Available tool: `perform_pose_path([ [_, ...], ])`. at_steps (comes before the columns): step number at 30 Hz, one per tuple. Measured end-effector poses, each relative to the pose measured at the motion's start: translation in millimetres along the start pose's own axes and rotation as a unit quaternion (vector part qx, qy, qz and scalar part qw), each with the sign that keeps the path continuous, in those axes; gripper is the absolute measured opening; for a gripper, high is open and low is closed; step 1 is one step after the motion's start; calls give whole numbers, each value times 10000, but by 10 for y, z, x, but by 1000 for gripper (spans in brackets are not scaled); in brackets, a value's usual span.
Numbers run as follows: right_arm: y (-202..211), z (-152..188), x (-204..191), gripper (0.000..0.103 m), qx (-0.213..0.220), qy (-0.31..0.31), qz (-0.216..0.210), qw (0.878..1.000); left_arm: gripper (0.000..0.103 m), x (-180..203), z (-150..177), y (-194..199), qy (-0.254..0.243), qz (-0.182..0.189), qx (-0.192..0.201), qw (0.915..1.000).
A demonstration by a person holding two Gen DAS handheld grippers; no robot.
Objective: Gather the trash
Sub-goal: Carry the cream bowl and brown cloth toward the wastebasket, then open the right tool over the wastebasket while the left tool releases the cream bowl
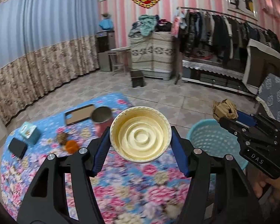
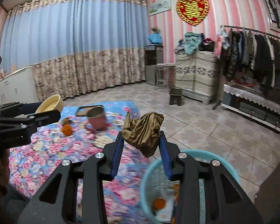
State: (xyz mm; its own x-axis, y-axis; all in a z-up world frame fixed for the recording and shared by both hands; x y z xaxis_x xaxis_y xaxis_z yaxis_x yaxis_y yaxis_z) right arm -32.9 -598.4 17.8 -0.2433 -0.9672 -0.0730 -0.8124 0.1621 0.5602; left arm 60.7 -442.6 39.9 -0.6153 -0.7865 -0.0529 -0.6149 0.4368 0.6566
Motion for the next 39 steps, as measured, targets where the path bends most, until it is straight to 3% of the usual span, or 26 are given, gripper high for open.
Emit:
perform_pose_path([
  [7, 10, 107, 414, 38, -69, -158, 313, 9994, 61, 516, -77, -176, -356, 292, -60, 9989],
  [18, 5, 204, 823, 40, -227, -403, 529, 9975, 61, 1099, -147, -678, -415, 847, -400, 9947],
  [20, 6, 208, 879, 46, -258, -408, 610, 9970, 69, 1190, -133, -747, -534, 1017, -492, 9922],
  [23, 65, 204, 873, 51, -169, -316, 730, 9967, 73, 1270, -108, -736, -584, 1113, -405, 9912],
  [28, 75, 186, 905, 51, -124, -399, 756, 9963, 73, 1157, -154, -730, -458, 1099, -366, 9922],
  [39, -20, 205, 512, 51, -133, -214, 572, 9980, 73, 502, -38, -574, -220, 689, -298, 9969],
])
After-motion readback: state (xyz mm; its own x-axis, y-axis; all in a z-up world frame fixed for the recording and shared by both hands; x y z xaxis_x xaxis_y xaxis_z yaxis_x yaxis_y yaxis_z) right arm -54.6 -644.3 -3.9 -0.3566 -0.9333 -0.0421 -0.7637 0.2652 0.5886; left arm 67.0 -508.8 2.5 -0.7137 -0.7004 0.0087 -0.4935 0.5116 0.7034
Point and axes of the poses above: each gripper's, at about its wrist camera, not at the fingertips, and y roughly against the way its jaws point, x to its right, z to its underside, the point moved 2 cm from there along -y, roughly the way its jaws point, and after that the axes turned 10 degrees about -x, right-handed, at the moved point
